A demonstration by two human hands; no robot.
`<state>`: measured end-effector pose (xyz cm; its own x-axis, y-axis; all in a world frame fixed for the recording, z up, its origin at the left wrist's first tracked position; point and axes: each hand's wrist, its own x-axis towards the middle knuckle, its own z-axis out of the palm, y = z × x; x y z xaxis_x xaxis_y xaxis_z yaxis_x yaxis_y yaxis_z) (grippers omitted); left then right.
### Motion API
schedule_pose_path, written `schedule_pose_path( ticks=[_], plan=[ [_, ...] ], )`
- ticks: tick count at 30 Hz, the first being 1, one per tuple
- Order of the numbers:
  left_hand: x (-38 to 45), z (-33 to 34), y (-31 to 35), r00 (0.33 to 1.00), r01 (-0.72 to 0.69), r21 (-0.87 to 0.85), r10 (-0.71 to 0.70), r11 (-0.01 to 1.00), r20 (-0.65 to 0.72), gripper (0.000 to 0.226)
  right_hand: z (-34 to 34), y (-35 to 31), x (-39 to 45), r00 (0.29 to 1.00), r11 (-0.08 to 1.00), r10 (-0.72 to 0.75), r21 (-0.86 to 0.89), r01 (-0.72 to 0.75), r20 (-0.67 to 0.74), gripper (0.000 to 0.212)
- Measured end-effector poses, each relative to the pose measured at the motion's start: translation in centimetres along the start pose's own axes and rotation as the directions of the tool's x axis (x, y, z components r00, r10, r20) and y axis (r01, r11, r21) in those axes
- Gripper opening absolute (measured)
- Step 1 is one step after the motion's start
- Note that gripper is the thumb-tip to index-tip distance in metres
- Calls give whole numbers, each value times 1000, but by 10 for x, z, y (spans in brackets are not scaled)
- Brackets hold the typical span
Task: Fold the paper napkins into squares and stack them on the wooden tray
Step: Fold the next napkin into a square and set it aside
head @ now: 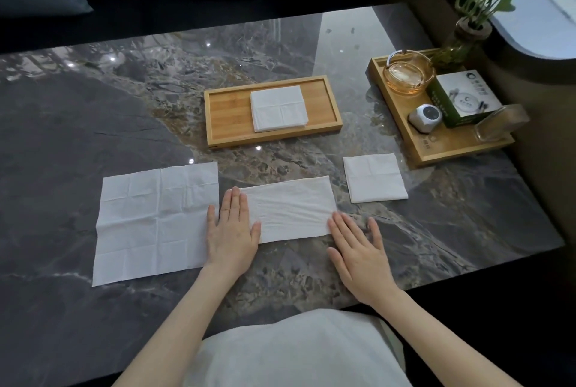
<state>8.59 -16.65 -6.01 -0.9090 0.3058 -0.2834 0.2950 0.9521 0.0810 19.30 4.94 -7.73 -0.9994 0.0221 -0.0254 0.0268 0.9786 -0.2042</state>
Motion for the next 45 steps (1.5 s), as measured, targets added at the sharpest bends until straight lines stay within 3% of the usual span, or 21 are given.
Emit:
schedule_pose_path(
  ticks=[3,7,10,14,21,25,30,33,36,39,42,45],
  plan=[
    [8,-16,11,1000,23,51,-23,998,4,59,-1,-7,10,985,996,47,79,-34,-168,44],
    [27,-31,35,964,-128,-80,105,989,-243,23,-10,-11,24,935,966,171,239,-97,-312,23],
    [46,-39,60,939,-281,-218,221,935,-262,13,-16,-13,27,929,946,237,287,-154,-285,7],
    [74,-39,84,895,-422,-218,366,880,-254,12,-14,-15,25,926,927,319,268,-261,-202,13],
    [100,-33,94,906,-411,-201,376,889,-193,19,-10,-23,23,901,903,402,236,-360,-164,21],
    [100,-32,95,910,-408,-240,372,881,-183,17,-12,-25,27,889,862,436,348,-369,-137,12],
    [96,-36,86,968,-245,-495,236,834,-81,12,-26,-21,38,803,636,583,546,-545,124,12],
    [90,-48,76,989,-133,-670,137,731,-46,12,-41,-12,51,772,376,571,747,-548,279,12],
    [81,-67,66,993,-118,-785,86,608,-83,16,-60,-8,69,759,131,546,859,-495,354,18],
    [72,-89,55,989,-150,-840,94,522,-118,26,-85,-6,86,799,74,504,905,-418,328,16],
    [63,-114,43,980,-197,-900,88,389,-177,11,-113,-7,99,868,105,442,948,-301,227,15],
    [49,-135,35,959,-283,-918,84,279,-270,13,-139,-11,104,926,115,356,978,-175,124,19]
  ],
)
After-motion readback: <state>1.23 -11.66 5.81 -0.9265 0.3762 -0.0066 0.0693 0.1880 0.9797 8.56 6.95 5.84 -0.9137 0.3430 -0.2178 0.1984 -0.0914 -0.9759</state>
